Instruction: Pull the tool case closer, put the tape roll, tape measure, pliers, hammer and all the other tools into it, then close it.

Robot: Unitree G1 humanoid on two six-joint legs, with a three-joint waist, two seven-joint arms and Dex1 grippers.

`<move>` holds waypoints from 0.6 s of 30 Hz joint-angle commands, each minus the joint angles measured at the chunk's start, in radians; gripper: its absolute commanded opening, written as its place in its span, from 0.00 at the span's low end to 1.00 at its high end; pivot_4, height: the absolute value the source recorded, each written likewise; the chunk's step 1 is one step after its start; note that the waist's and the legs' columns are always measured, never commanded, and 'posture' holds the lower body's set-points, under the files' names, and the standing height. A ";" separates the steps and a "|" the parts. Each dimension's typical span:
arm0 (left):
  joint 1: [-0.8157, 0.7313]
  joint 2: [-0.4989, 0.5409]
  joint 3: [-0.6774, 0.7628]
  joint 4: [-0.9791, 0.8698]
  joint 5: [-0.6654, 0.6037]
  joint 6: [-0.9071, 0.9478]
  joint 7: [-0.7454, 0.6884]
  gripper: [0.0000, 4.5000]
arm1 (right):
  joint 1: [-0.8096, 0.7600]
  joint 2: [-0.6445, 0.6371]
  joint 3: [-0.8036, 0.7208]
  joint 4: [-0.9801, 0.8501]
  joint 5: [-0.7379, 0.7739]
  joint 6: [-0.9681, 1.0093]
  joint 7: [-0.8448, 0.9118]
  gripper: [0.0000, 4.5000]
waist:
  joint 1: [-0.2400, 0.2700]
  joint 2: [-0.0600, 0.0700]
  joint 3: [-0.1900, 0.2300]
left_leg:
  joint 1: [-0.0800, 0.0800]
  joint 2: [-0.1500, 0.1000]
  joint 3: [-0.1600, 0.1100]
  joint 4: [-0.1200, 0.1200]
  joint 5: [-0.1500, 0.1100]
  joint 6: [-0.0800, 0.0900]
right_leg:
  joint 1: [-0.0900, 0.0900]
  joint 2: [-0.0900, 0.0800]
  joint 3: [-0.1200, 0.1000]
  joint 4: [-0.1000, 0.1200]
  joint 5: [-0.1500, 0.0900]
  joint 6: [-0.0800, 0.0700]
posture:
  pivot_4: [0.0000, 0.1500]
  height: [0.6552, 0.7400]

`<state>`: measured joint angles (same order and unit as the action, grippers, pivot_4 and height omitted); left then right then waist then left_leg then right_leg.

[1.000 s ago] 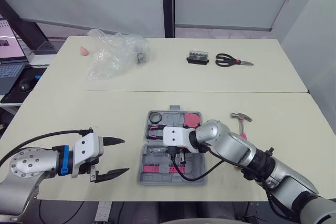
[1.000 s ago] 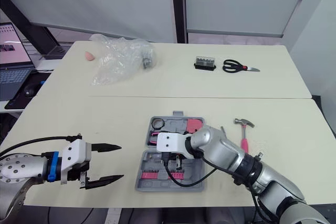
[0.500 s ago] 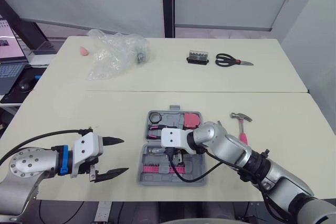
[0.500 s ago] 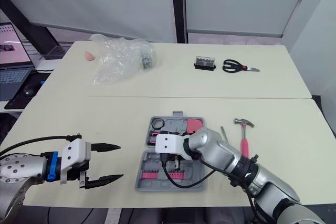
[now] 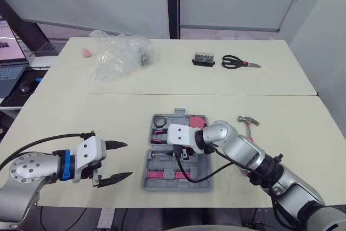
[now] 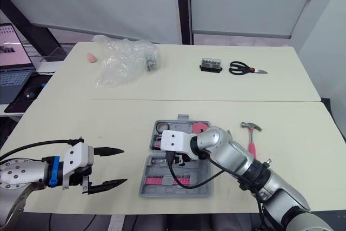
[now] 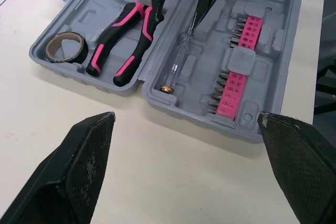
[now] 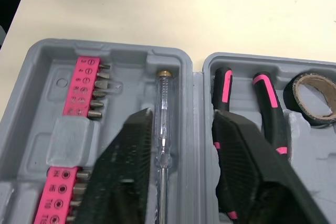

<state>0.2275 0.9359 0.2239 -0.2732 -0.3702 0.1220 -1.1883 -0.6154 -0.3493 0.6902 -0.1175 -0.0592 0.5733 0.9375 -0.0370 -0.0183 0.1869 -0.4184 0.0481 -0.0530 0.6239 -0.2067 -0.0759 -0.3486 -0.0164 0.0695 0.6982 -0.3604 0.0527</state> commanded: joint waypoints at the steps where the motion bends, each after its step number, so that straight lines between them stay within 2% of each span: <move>1: -0.002 0.002 0.008 -0.037 -0.001 -0.005 0.007 1.00 | 0.004 0.009 0.004 -0.005 -0.006 -0.041 0.010 0.22 | 0.000 0.000 0.000 | 0.000 0.000 0.000 0.000 0.000 0.000 | 0.000 0.000 0.000 0.000 0.000 0.000 | 1.00 1.00; 5: -0.005 0.000 0.007 -0.038 -0.002 -0.003 0.008 1.00 | 0.007 0.021 0.022 0.032 -0.024 -0.057 0.008 0.02 | -0.002 0.000 0.000 | 0.000 0.000 0.000 0.000 0.000 0.000 | 0.000 0.000 0.000 0.000 0.000 0.000 | 1.00 1.00; 18: 0.005 -0.018 0.008 -0.020 0.006 -0.027 0.011 1.00 | 0.030 0.019 0.063 0.151 -0.106 -0.117 0.004 0.01 | -0.005 0.000 0.000 | 0.000 0.000 0.000 0.000 0.000 0.000 | 0.000 0.000 0.000 0.000 0.000 0.000 | 1.00 1.00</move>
<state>0.2291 0.9191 0.2239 -0.2814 -0.3690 0.1139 -1.1856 -0.6014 -0.3320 0.7385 0.0149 -0.1453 0.4648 0.9407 -0.0418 -0.0186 0.1867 -0.4178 0.0483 -0.0529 0.6238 -0.2067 -0.0759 -0.3484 -0.0162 0.0695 0.6983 -0.3604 0.0527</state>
